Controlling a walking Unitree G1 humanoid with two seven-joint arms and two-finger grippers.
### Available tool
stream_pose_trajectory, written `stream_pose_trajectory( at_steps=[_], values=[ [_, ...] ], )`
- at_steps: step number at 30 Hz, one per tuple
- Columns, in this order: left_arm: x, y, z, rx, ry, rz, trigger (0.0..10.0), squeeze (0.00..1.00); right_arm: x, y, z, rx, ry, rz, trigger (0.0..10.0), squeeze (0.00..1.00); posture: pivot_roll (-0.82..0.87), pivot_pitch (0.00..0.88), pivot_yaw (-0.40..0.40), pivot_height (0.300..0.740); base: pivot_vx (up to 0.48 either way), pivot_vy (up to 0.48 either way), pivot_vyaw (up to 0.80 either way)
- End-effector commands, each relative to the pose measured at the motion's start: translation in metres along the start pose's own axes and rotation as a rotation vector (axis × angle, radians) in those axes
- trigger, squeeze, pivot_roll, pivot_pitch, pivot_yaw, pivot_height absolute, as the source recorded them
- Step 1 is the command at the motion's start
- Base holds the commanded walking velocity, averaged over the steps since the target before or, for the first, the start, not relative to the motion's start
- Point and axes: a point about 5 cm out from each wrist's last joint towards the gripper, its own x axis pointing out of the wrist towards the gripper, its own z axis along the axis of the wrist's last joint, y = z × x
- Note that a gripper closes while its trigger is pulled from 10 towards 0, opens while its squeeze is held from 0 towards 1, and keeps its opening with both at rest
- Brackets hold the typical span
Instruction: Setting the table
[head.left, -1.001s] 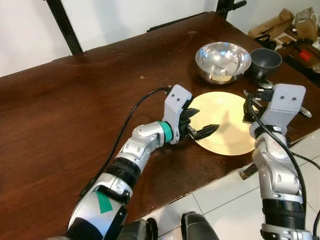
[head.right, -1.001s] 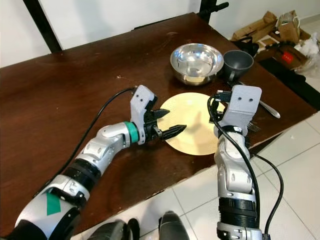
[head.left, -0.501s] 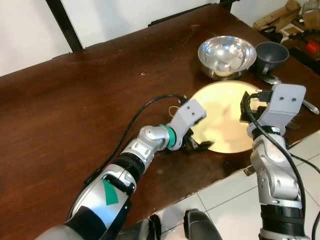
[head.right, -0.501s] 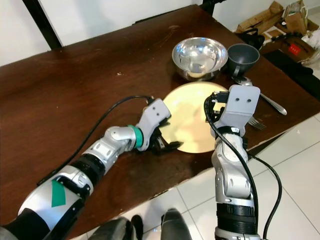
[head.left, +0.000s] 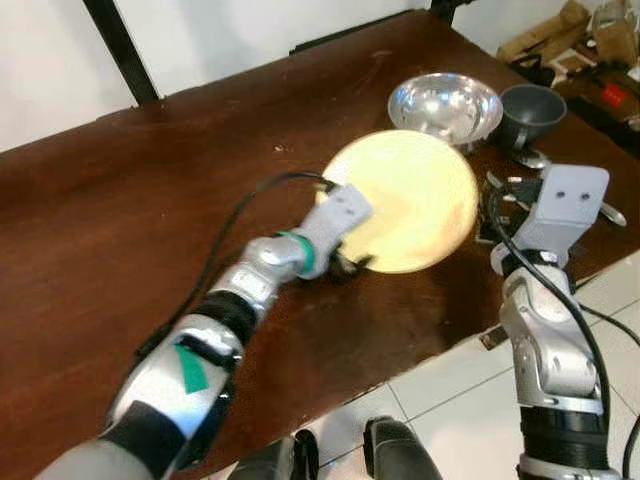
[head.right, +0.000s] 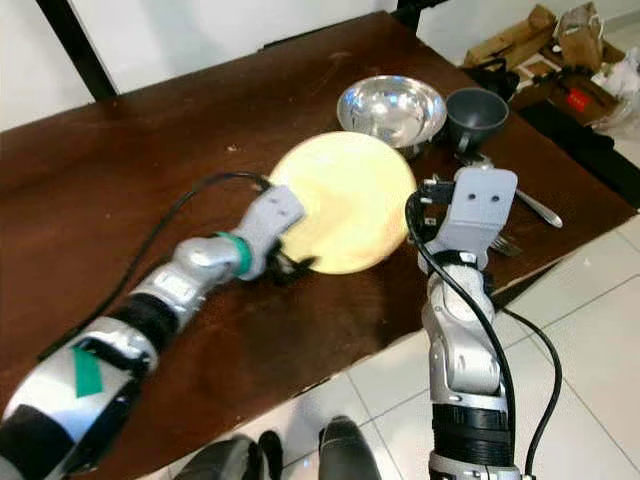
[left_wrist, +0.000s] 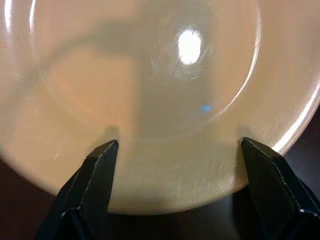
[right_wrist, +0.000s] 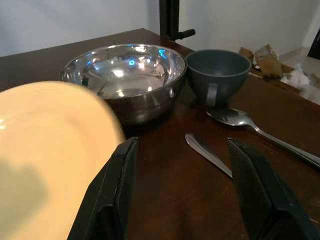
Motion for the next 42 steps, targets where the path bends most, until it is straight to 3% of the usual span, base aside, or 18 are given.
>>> stream_pose_trajectory(
  at_steps=[1,2,3,4,5,7,10,13,19,22,23,26,28,35,37,38,39,42],
  values=[
    [-0.027,0.001,-0.067,-0.103,0.219,0.001,10.0,0.0,-0.001,0.011,-0.001,0.022,0.008,0.071,10.0,0.0,-0.16,0.101,0.138,0.74,0.0,0.0,0.0],
    [-0.027,0.001,-0.067,-0.103,0.219,0.001,10.0,0.0,-0.001,0.011,-0.001,0.022,0.008,0.071,10.0,0.0,-0.16,0.101,0.138,0.74,0.0,0.0,0.0],
    [-0.041,0.006,-0.077,-0.125,0.216,0.006,10.0,0.0,0.0,0.018,-0.001,0.035,0.01,0.127,10.0,0.0,-0.15,0.098,0.13,0.74,0.0,0.0,0.0],
    [-0.041,0.006,-0.077,-0.125,0.216,0.006,10.0,0.0,0.0,0.018,-0.001,0.035,0.01,0.127,10.0,0.0,-0.15,0.098,0.13,0.74,0.0,0.0,0.0],
    [-0.053,0.008,-0.084,-0.141,0.216,0.012,10.0,0.0,0.0,0.025,-0.001,0.045,0.015,0.176,10.0,0.0,-0.14,0.094,0.124,0.74,0.0,0.0,0.0],
    [-0.053,0.008,-0.084,-0.141,0.216,0.012,10.0,0.0,0.0,0.025,-0.001,0.045,0.015,0.176,10.0,0.0,-0.14,0.094,0.124,0.74,0.0,0.0,0.0],
    [-0.08,-0.002,-0.092,-0.189,0.189,-0.006,10.0,0.0,-0.001,0.05,-0.004,0.076,0.046,0.373,10.0,0.0,-0.11,0.071,0.089,0.74,0.0,0.0,0.0],
    [-0.091,-0.012,-0.091,-0.203,0.169,-0.017,10.0,0.0,-0.002,0.062,-0.004,0.123,0.071,0.478,10.0,0.0,-0.1,0.062,0.071,0.74,0.0,0.0,0.0],
    [-0.101,-0.022,-0.079,-0.228,0.081,0.002,10.0,0.0,0.001,0.075,-0.005,0.226,0.106,0.555,10.0,0.0,-0.07,0.044,0.03,0.74,0.0,0.0,0.0],
    [-0.098,-0.005,-0.046,-0.248,-0.114,0.103,10.0,0.0,0.005,0.073,-0.001,0.236,0.082,0.533,10.0,0.0,-0.08,0.035,0.027,0.74,0.0,0.0,0.0],
    [-0.098,-0.005,-0.046,-0.248,-0.114,0.103,10.0,0.0,0.005,0.073,-0.001,0.236,0.082,0.533,10.0,0.0,-0.08,0.035,0.027,0.74,0.0,0.0,0.0],
    [-0.097,0.004,-0.02,-0.271,-0.247,0.123,10.0,0.0,0.007,0.069,0.002,0.213,0.055,0.508,10.0,0.0,-0.09,0.034,0.032,0.74,0.0,0.0,0.0],
    [-0.088,0.006,0.008,-0.276,-0.344,0.087,10.0,0.0,0.01,0.06,0.002,0.123,0.034,0.452,10.0,0.0,-0.1,0.037,0.044,0.74,0.0,0.0,0.0],
    [-0.066,-0.001,0.032,-0.248,-0.385,-0.005,10.0,0.0,0.016,0.046,0.002,0.043,0.01,0.338,10.0,0.0,-0.12,0.043,0.061,0.74,0.0,0.0,0.0],
    [-0.037,-0.012,0.043,-0.169,-0.342,-0.064,10.0,0.0,0.02,0.03,0.01,-0.014,-0.047,0.226,10.0,0.0,-0.14,0.055,0.079,0.74,0.0,0.0,0.0],
    [-0.037,-0.012,0.043,-0.169,-0.342,-0.064,10.0,0.0,0.02,0.03,0.01,-0.014,-0.047,0.226,10.0,0.0,-0.14,0.055,0.079,0.74,0.0,0.0,0.0],
    [-0.019,-0.018,0.047,-0.118,-0.297,-0.076,10.0,0.0,0.022,0.018,0.017,-0.048,-0.086,0.154,10.0,0.0,-0.15,0.056,0.084,0.74,0.0,0.0,0.0],
    [-0.006,-0.023,0.05,-0.091,-0.265,-0.089,10.0,0.0,0.024,0.009,0.021,-0.064,-0.107,0.108,10.0,0.0,-0.15,0.057,0.088,0.74,0.0,0.0,0.0]
  ],
)
